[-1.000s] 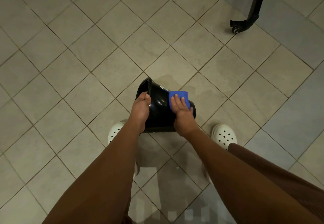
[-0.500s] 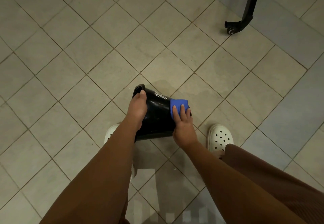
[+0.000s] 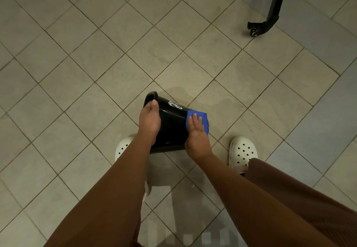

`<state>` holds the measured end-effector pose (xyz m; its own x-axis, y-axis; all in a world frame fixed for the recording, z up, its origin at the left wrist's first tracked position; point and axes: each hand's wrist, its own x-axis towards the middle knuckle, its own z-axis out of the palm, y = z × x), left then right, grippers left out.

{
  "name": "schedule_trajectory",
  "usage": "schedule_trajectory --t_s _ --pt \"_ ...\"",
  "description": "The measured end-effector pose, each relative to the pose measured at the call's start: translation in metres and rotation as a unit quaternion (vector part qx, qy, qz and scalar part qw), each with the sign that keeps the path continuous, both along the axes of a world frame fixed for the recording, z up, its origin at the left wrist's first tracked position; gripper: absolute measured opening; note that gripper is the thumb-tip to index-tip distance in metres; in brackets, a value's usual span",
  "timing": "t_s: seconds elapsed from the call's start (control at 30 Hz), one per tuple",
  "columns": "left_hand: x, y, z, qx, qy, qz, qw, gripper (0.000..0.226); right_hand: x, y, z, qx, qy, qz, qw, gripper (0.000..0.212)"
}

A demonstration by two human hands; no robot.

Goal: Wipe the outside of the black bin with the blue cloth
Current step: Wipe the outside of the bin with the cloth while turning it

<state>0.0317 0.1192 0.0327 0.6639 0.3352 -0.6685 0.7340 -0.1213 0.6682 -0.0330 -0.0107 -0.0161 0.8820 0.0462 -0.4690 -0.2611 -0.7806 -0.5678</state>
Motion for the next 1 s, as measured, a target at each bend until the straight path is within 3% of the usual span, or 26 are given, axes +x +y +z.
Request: schedule_trajectory --t_s 0.13,0.33,0.6,0.83,1.0 --pt "0.000 0.000 0.003 -0.009 -0.007 0.009 1.000 0.041 0.006 0.012 0.003 0.021 -0.030 0.043 0.998 0.074" --pt "-0.002 -0.001 0.003 -0.001 -0.003 0.009 1.000 0.042 0.010 -0.010 -0.004 -0.015 0.060 -0.013 0.998 0.082" --pt "0.003 0.003 0.006 -0.005 0.004 0.013 1.000 0.044 -0.007 0.011 0.005 0.013 -0.063 0.132 0.989 0.075" --pt "0.003 0.001 0.008 -0.016 0.015 0.020 1.000 0.043 0.008 -0.011 -0.003 0.002 0.052 0.014 0.999 0.081" --pt "0.008 0.005 0.009 -0.018 0.027 0.036 0.999 0.045 -0.017 -0.001 -0.002 0.000 -0.026 0.107 0.994 0.075"
